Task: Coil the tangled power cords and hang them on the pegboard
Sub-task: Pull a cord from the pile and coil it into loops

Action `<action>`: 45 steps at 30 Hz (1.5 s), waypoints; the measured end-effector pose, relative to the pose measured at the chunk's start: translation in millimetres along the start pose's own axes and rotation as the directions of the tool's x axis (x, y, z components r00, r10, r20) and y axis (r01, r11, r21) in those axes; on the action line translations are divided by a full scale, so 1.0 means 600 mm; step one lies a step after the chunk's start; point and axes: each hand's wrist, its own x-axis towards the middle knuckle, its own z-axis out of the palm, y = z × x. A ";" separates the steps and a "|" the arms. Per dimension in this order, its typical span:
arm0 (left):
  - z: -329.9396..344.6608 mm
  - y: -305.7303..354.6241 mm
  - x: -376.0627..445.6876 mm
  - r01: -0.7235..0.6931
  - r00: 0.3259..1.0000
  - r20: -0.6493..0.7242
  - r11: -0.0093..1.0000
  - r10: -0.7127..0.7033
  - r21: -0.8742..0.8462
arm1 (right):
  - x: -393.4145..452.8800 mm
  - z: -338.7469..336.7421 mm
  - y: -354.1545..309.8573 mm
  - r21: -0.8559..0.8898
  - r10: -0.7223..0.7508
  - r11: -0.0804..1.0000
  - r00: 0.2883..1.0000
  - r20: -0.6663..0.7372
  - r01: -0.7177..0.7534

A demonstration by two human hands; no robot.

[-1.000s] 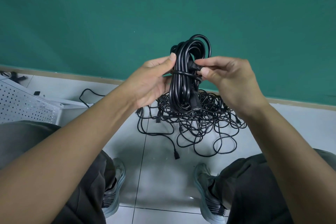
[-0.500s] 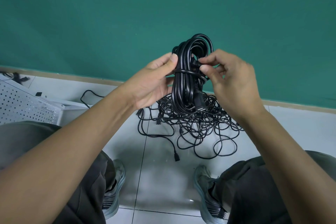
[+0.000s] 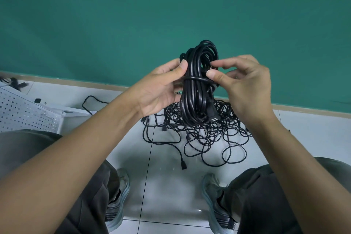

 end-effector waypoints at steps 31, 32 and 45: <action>-0.007 0.013 -0.004 0.107 0.994 0.036 0.983 -0.102 -0.151 | -0.020 0.024 0.024 -0.324 -0.503 0.811 0.863 0.039 0.487; -0.010 0.013 -0.005 0.115 0.993 0.037 0.984 -0.111 -0.139 | -0.019 0.023 0.025 -0.341 -0.527 0.787 0.847 0.065 0.515; -0.018 0.004 -0.005 0.159 0.987 -0.030 0.987 -0.159 0.013 | -0.009 -0.001 0.017 -0.382 -0.346 0.751 0.814 0.467 0.538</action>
